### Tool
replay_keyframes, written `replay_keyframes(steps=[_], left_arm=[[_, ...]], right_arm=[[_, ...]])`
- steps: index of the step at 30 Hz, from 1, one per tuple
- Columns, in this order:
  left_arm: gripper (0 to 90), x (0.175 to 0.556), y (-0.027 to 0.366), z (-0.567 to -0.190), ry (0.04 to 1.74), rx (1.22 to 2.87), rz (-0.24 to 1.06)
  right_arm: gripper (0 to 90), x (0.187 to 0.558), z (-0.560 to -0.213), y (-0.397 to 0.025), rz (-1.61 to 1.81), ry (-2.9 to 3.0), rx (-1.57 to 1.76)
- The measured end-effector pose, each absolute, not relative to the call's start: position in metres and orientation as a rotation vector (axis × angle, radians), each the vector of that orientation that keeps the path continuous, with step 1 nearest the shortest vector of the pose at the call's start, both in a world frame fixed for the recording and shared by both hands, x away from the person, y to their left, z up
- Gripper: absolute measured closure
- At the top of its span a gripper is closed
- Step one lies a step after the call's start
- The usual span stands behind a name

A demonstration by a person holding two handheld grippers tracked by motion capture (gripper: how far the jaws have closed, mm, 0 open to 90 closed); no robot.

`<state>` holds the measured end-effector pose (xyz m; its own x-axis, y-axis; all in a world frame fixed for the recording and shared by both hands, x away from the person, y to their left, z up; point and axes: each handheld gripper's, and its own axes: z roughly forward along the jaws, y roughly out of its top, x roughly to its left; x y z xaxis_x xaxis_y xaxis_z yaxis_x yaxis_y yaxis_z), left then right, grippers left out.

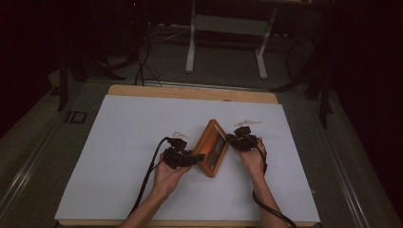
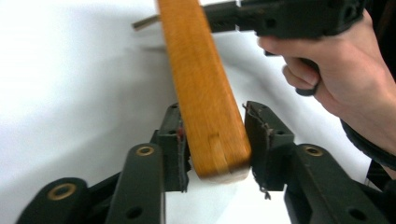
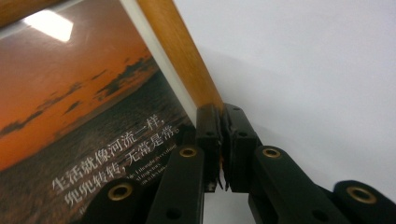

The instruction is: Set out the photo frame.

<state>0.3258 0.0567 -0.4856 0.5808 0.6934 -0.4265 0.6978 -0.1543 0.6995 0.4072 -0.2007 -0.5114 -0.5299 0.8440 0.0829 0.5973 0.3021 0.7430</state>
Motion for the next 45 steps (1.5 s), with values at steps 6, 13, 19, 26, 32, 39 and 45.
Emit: replay_keyframes(steps=[6, 13, 19, 26, 32, 39, 45], left_arm=[[67.5, 0.330, 0.054, -0.475, 1.067, 1.905, 0.032], [69.1, 0.333, 0.066, -0.466, 0.948, 1.965, 0.096], [69.1, 0.333, 0.088, -0.465, 0.845, 1.977, 0.124], [69.0, 0.328, 0.106, -0.470, 0.760, 1.979, 0.157], [68.8, 0.321, 0.106, -0.475, 0.761, 1.982, 0.192], [68.4, 0.317, 0.104, -0.477, 0.784, 1.961, 0.220], [68.3, 0.314, 0.103, -0.478, 0.798, 1.942, 0.233]], right_arm=[[79.7, 0.401, -0.503, -0.221, 1.118, 2.225, 1.344], [74.7, 0.391, -0.495, -0.229, 1.147, 2.231, 1.308], [73.3, 0.385, -0.489, -0.222, 1.174, 2.237, 1.267], [73.0, 0.379, -0.472, -0.210, 1.205, 2.240, 1.191], [76.2, 0.378, -0.454, -0.201, 1.213, 2.217, 1.150], [89.6, 0.375, -0.436, -0.193, 1.243, 2.135, 1.115], [89.7, 0.367, -0.425, -0.177, 1.294, 2.140, 1.004]])
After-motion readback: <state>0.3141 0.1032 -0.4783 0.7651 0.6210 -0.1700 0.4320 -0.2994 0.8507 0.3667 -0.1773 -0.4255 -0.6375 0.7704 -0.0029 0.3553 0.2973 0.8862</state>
